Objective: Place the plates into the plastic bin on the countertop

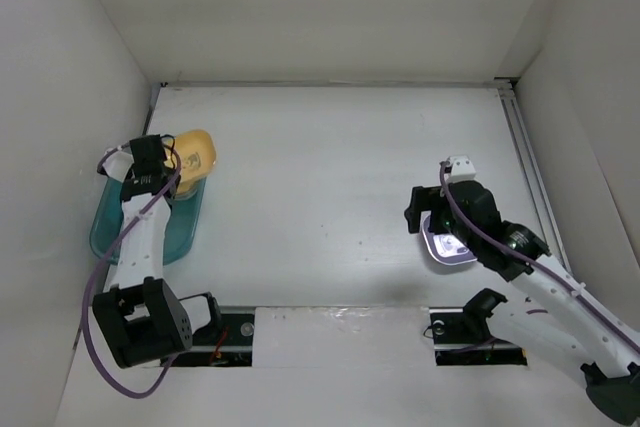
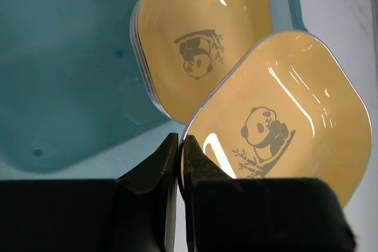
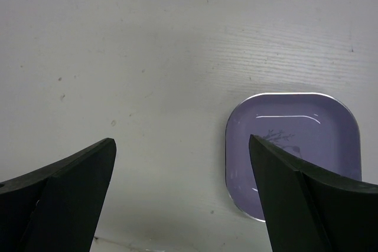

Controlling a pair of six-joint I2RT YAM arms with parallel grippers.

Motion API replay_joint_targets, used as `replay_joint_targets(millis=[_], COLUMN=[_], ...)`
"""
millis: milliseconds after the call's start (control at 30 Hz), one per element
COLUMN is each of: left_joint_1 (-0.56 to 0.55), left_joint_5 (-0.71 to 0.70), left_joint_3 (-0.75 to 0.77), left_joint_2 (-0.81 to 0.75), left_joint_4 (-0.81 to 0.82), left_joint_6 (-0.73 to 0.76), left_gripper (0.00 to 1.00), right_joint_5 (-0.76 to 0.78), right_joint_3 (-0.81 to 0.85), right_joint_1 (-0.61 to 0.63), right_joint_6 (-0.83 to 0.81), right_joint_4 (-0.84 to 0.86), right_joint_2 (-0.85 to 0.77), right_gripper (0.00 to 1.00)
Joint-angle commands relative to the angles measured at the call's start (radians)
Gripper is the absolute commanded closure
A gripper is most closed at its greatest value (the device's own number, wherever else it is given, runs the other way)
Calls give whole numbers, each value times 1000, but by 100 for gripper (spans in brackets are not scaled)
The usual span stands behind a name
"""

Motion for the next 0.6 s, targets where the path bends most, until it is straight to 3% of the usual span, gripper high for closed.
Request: replay_joint_targets(millis=[0, 233, 567], left_joint_1=[1, 1, 1], left_joint_5=[-76, -219, -402], left_joint_3=[-1, 105, 111], left_joint_2=[-31, 102, 79], left_joint_4=[78, 0, -123], left_joint_6=[-114, -165, -489], left_gripper=[100, 100, 100], right_joint_5=[-5, 36, 87], right_joint_3=[-20, -84, -137], right_joint_1=[-7, -7, -7], right_joint_6=[7, 67, 145], right_joint_4=[66, 66, 72], right_joint_2=[12, 21, 12], right_gripper=[0, 0, 0])
